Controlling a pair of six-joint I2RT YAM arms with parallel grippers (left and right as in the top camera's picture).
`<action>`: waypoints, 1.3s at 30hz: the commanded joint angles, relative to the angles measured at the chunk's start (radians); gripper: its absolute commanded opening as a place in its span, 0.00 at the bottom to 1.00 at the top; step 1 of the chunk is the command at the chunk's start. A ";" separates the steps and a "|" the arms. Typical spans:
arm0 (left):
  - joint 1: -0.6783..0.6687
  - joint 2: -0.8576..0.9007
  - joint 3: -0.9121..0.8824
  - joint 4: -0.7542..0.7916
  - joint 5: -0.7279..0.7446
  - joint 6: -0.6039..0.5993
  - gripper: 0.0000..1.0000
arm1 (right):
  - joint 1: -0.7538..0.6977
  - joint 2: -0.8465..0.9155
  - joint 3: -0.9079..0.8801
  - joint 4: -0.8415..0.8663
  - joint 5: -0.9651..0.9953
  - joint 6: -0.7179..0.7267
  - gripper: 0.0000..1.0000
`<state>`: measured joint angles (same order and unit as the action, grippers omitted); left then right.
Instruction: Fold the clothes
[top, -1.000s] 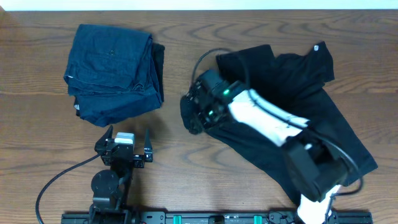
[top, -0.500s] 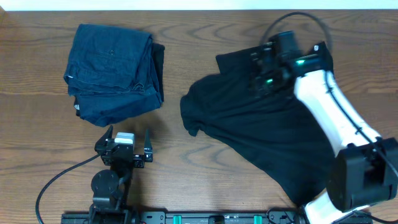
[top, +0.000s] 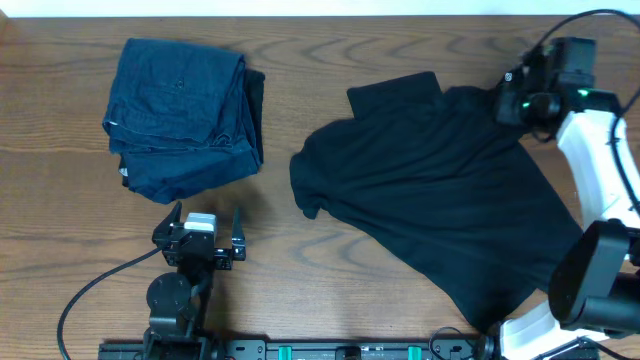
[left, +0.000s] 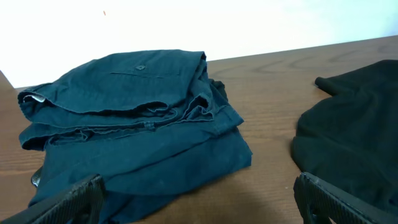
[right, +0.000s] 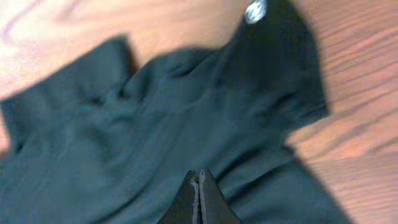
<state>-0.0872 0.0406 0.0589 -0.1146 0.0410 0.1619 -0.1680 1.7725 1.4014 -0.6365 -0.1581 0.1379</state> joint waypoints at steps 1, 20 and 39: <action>-0.004 0.002 -0.028 -0.010 -0.016 0.014 0.98 | -0.023 0.065 0.005 0.048 0.005 0.006 0.01; -0.004 0.002 -0.028 -0.010 -0.016 0.014 0.98 | -0.019 0.472 0.005 0.486 0.140 0.018 0.01; -0.004 0.002 -0.028 -0.010 -0.016 0.014 0.98 | 0.003 0.592 0.176 0.830 0.184 0.018 0.08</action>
<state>-0.0872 0.0418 0.0589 -0.1146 0.0406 0.1623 -0.1787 2.3726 1.5070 0.2424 0.0124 0.1528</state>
